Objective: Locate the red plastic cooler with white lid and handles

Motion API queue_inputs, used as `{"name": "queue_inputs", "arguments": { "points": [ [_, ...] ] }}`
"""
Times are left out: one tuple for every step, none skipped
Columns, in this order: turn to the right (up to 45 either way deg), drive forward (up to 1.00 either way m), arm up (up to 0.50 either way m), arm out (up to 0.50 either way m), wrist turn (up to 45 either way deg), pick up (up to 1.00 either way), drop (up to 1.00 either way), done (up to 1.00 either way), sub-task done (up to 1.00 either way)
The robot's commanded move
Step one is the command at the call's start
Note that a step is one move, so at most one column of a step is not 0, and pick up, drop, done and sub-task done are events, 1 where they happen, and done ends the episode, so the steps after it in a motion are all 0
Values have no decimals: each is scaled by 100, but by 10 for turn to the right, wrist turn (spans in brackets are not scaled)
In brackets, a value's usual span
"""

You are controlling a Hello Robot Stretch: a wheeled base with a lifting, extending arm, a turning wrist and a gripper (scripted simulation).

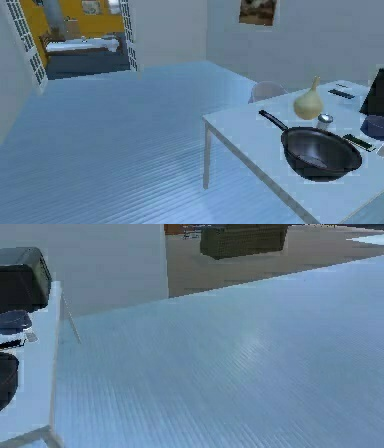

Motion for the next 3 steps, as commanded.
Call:
{"name": "queue_inputs", "arguments": {
  "points": [
    [-330,0,0,0,0,0,0,0,0],
    [0,100,0,0,0,0,0,0,0],
    [0,35,0,0,0,0,0,0,0]
  ]
}}
